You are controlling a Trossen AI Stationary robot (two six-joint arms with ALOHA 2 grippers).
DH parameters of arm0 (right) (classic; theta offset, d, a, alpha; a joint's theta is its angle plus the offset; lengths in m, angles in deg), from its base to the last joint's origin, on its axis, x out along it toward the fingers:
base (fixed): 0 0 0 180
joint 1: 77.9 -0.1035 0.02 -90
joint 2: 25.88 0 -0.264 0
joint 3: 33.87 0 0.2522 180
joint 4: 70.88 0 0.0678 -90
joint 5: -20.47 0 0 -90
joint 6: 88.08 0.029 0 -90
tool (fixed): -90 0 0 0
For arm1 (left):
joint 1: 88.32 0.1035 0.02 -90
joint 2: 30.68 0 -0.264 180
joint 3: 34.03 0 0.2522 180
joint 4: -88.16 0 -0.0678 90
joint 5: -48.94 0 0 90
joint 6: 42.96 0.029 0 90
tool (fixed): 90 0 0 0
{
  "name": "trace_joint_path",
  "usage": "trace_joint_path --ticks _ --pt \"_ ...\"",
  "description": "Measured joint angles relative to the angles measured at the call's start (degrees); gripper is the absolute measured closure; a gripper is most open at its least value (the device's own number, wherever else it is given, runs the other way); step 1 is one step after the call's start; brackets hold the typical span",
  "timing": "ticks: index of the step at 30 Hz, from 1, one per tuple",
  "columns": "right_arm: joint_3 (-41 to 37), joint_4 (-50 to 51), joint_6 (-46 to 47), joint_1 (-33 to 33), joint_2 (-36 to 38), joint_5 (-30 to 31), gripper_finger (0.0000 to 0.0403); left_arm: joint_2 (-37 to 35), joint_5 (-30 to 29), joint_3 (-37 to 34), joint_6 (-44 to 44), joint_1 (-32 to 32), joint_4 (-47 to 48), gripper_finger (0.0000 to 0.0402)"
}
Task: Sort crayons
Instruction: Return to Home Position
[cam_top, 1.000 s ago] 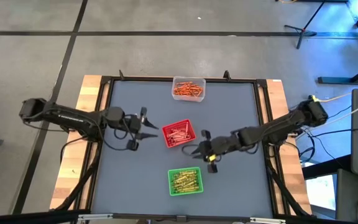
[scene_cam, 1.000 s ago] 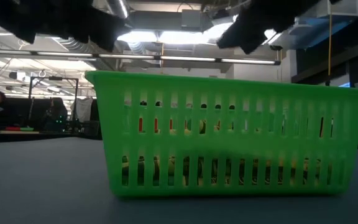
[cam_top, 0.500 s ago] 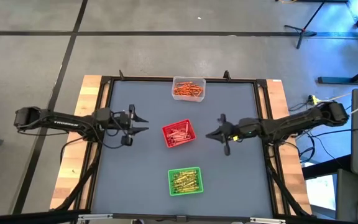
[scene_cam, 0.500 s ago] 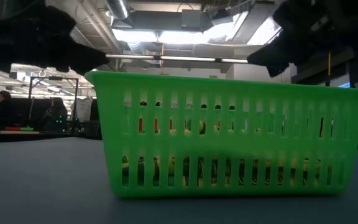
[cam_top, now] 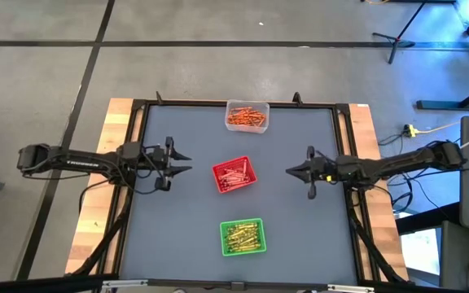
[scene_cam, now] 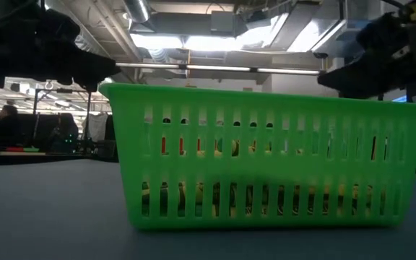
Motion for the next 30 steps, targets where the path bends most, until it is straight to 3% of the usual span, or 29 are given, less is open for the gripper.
trace_joint_path --ticks 5,15,24,30 --pt "-3.26 1.92 0.63 -0.01 7.89 0.19 0.0393 -1.86 0.04 0.0 -0.42 0.0 1.88 0.0272" --pt "-3.21 17.43 0.54 -0.01 22.43 2.59 0.0393 -4.23 0.54 0.0 -1.21 0.0 4.29 0.0272" --pt "-3.15 28.94 0.48 -0.01 34.97 3.13 0.0393 -13.84 2.11 0.0 -1.36 0.04 12.73 0.0272" --pt "-3.15 28.97 -0.79 -0.01 38.64 4.38 0.0393 -21.85 -3.03 0.0 -2.74 0.07 19.68 0.0272"
